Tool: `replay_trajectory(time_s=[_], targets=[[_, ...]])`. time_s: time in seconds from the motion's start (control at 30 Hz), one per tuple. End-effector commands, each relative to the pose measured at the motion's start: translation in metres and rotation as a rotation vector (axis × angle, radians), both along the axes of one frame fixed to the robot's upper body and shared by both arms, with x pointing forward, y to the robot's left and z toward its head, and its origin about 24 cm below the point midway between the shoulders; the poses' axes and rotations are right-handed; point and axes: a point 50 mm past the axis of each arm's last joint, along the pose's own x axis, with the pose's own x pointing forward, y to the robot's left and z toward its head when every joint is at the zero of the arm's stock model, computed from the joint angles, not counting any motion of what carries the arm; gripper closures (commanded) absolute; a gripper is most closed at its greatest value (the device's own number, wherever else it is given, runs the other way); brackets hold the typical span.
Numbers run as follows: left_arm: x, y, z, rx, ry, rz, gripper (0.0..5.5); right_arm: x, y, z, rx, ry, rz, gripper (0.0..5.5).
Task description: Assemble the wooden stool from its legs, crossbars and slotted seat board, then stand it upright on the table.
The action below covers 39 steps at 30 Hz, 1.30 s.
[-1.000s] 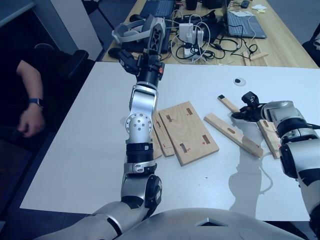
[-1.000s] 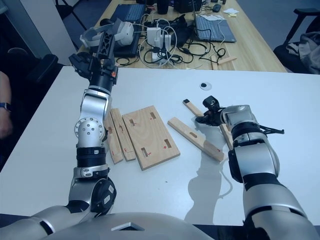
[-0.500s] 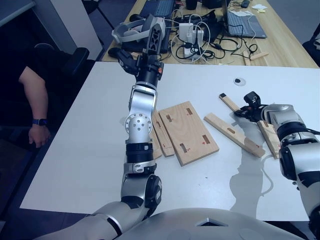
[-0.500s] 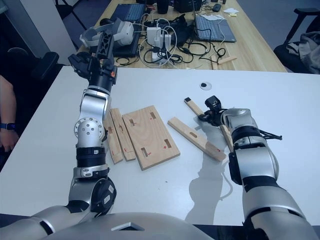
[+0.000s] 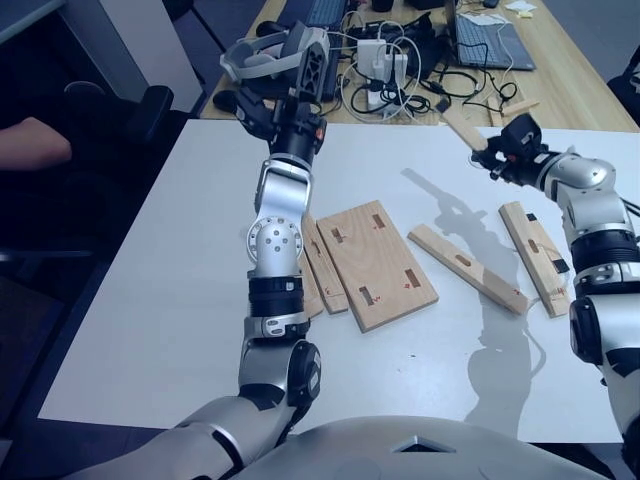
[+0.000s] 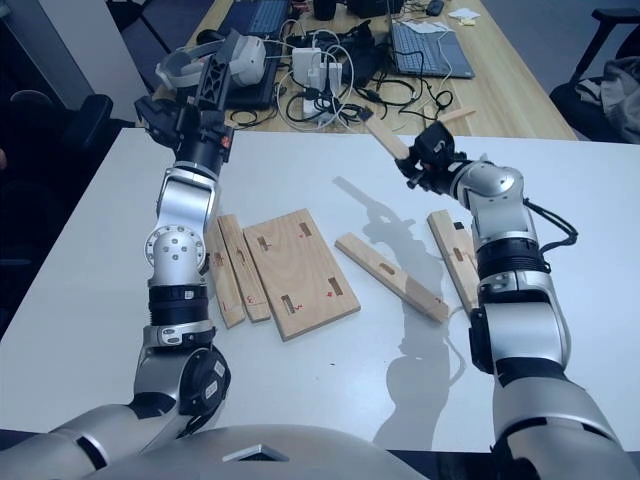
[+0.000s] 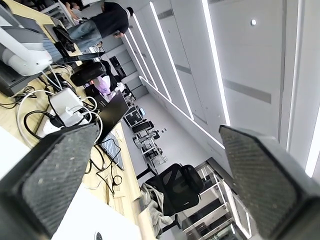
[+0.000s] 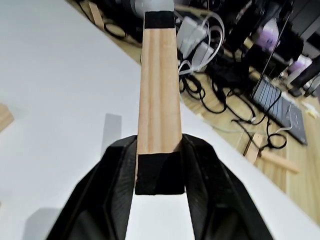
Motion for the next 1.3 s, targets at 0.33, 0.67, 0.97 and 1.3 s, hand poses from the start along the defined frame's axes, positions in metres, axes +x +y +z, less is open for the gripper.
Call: replay_trajectory(time_s=[0.33,0.67,0.97,1.3], targets=[[-0.025,-0.043,0.032,0.185,-0.258,-0.208,1.02,-0.042,0.076,0.073,0.366,-0.266,0.31,4.21],[-0.028,-0.048,0.03,0.248,-0.278,-0.225,1.02,-0.053,0.085,0.066,0.275,-0.237,0.409,4.21],[-0.032,-0.05,0.026,0.238,-0.285,-0.269,2.16,-0.054,0.085,0.063,0.262,-0.238,0.414,4.21],[-0.032,-0.054,0.019,0.281,-0.226,-0.283,2.85,-0.054,0.089,0.066,0.265,-0.25,0.424,4.21]])
